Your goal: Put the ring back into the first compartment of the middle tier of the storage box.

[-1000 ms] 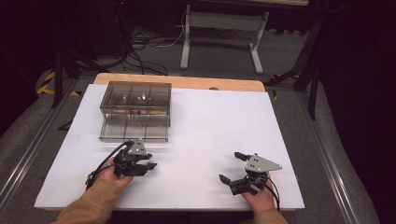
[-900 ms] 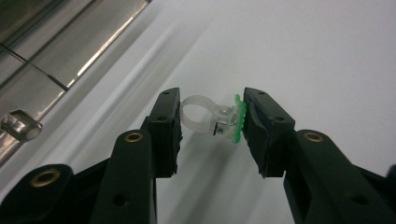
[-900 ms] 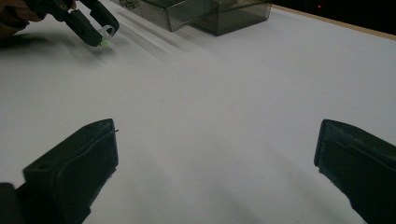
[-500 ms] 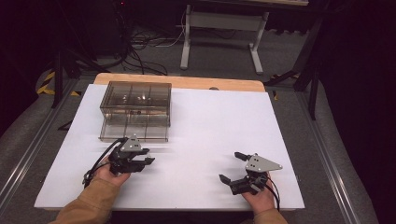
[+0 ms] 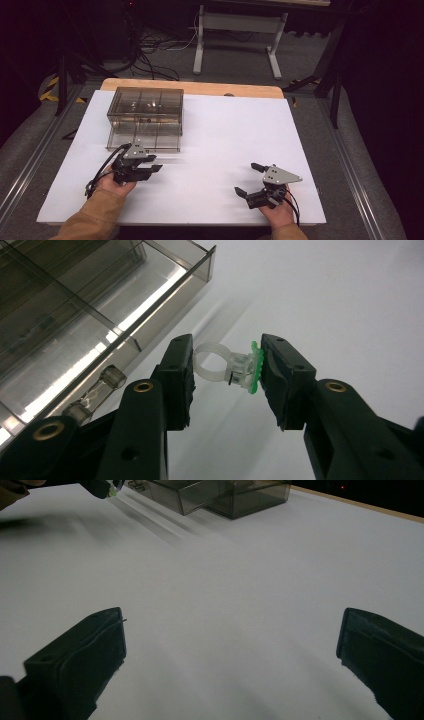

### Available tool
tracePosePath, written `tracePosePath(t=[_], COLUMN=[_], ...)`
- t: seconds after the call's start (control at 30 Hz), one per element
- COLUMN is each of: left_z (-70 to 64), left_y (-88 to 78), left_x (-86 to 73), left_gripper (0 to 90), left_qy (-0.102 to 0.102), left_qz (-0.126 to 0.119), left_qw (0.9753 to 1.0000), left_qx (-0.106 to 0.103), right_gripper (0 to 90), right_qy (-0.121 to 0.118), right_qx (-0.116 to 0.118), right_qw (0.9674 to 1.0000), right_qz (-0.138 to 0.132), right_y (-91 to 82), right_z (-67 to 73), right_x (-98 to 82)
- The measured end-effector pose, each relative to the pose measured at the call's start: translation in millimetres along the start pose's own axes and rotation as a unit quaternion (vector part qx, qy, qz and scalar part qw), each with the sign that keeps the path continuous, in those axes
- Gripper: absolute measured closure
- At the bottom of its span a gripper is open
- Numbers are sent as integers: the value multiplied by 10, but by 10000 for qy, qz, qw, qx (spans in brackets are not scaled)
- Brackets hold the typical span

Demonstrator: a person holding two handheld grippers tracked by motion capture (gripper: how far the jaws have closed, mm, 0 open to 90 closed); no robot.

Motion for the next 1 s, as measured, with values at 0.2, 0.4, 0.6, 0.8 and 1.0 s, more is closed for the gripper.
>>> tracePosePath(t=[0.2,0.4,0.6,0.8,1.0], left_z=[22,46,87,153,213], left_y=[-43,-70,-109,-181,-250], left_x=[10,16,17,24,19], left_gripper=[592,592,590,590,590], left_qy=[-8,-36,-95,-153,-236], left_qz=[-43,-67,-68,-131,-201], left_qw=[10000,9999,9999,9995,9990], left_qx=[35,70,110,230,332], right_gripper=[0,0,0,0,0], right_qy=[-6,-14,-11,-19,-21], right_qx=[0,-5,5,2,0], right_qw=[10000,10000,10000,10000,10000], right_qz=[6,7,-2,5,6], right_y=[0,2,1,2,2], right_z=[1,1,1,2,2], right_x=[0,-1,0,-1,-1])
Point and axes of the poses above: each handheld gripper's, and its own axes: y roughly forward along the jaws, x roughly out of its top, z roughly to its left, the point moved 5 cm from there along y, roughly forward along the jaws, and after that the axes turned 12 degrees about -x, right-handed, at the moved point
